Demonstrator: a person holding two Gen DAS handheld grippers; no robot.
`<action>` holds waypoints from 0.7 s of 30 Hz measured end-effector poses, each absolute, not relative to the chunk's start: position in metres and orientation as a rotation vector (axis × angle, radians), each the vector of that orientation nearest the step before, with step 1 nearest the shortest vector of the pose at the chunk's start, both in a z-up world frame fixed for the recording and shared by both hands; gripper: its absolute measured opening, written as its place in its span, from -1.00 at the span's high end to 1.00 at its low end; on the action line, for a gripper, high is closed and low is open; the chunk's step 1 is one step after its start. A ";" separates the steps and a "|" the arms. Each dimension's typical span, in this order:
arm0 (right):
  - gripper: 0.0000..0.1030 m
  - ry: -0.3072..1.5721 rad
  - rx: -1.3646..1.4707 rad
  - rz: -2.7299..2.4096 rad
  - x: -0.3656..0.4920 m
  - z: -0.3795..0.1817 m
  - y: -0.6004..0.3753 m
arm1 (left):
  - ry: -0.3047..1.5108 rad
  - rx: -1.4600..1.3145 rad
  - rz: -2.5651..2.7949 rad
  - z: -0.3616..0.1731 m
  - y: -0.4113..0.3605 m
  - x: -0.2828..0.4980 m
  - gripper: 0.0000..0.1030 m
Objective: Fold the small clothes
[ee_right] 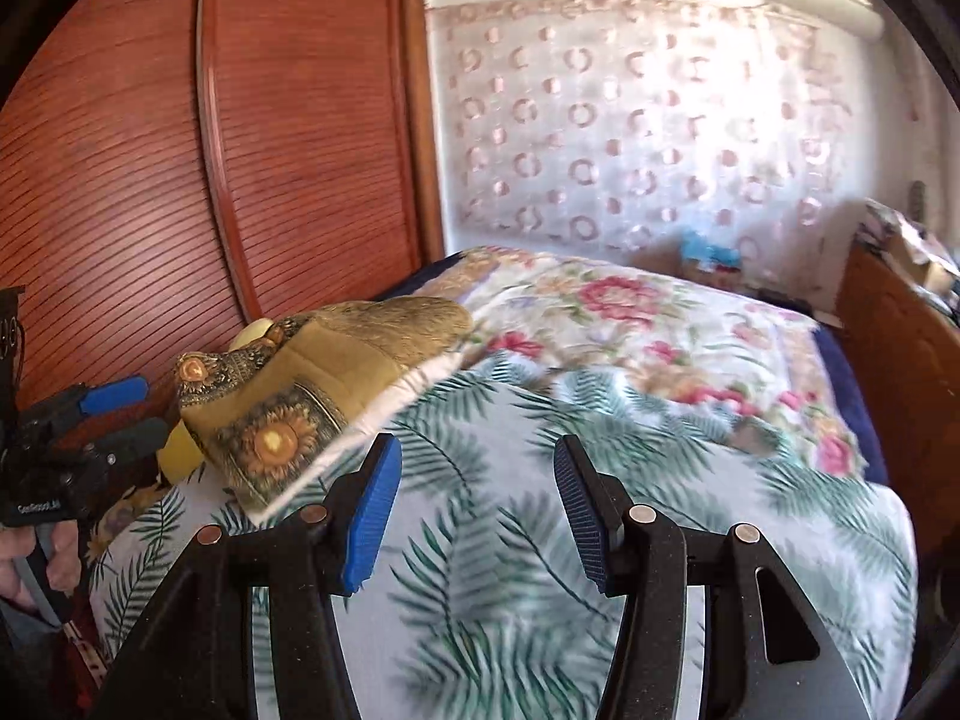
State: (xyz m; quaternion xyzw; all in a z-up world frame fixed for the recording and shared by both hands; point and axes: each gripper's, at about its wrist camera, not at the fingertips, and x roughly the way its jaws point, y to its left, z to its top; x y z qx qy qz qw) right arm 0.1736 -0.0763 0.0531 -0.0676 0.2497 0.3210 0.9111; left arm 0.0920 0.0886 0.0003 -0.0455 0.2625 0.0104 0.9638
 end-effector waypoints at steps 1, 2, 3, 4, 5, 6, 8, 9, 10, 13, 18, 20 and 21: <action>-0.18 0.506 -0.127 0.650 0.165 0.056 -0.084 | 0.525 -0.088 0.011 0.003 0.083 0.091 -0.60; -0.23 0.498 -0.118 0.641 0.156 0.059 -0.090 | 0.518 -0.085 0.001 0.007 0.077 0.091 -0.60; -0.32 0.490 -0.114 0.621 0.148 0.062 -0.096 | 0.513 -0.080 -0.008 0.011 0.069 0.090 -0.60; -0.41 0.482 -0.112 0.595 0.140 0.064 -0.102 | 0.510 -0.078 -0.016 0.015 0.062 0.089 -0.60; -0.45 0.472 -0.108 0.572 0.132 0.067 -0.107 | 0.509 -0.081 -0.028 0.018 0.058 0.089 -0.60; -0.52 0.462 -0.102 0.553 0.125 0.070 -0.109 | 0.506 -0.082 -0.039 0.022 0.052 0.090 -0.60; -0.58 0.444 -0.082 0.526 0.111 0.077 -0.118 | 0.496 -0.072 -0.050 0.028 0.042 0.090 -0.60; -0.58 0.433 -0.071 0.512 0.103 0.081 -0.122 | 0.490 -0.063 -0.052 0.031 0.037 0.090 -0.60; -0.58 0.422 -0.065 0.494 0.096 0.084 -0.126 | 0.484 -0.055 -0.054 0.034 0.032 0.091 -0.60; -0.58 0.388 -0.057 0.439 0.075 0.091 -0.131 | 0.468 -0.053 -0.065 0.041 0.021 0.090 -0.60; -0.58 0.364 -0.038 0.393 0.047 0.092 -0.132 | 0.443 -0.044 -0.051 0.052 0.004 0.088 -0.60; -0.58 0.357 -0.030 0.378 0.037 0.091 -0.134 | 0.435 -0.034 -0.053 0.056 -0.002 0.086 -0.60; -0.58 0.354 -0.027 0.369 0.032 0.090 -0.135 | 0.433 -0.031 -0.054 0.059 -0.004 0.086 -0.60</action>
